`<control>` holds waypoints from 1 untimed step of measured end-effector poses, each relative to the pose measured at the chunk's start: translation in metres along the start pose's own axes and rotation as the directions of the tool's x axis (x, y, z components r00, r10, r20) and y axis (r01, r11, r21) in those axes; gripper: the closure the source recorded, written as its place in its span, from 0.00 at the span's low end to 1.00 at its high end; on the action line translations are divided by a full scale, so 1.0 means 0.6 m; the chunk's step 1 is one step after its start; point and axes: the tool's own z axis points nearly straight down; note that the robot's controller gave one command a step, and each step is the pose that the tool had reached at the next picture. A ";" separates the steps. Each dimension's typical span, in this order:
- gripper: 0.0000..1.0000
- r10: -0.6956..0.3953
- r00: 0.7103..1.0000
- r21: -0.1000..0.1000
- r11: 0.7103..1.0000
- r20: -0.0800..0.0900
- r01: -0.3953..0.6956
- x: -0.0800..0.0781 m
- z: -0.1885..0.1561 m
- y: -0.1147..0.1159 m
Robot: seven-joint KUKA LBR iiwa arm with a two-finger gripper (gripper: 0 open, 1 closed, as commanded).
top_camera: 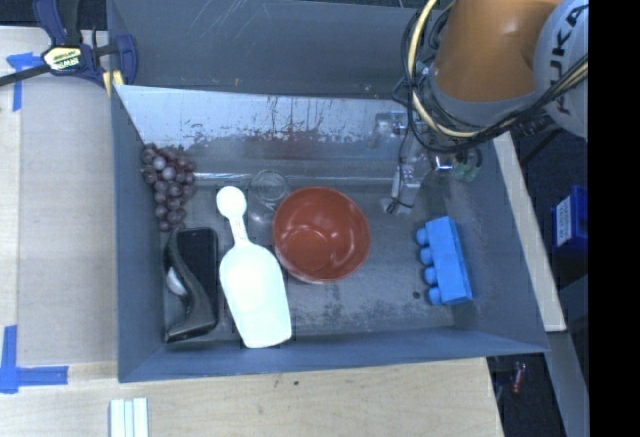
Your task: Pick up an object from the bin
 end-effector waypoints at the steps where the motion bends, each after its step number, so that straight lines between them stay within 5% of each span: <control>1: 0.00 0.000 1.000 0.000 1.000 0.000 0.000 0.000 0.000 0.000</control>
Offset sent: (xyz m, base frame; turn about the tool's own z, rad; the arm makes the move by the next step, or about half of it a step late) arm 0.0051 0.0320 -0.0655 -0.0096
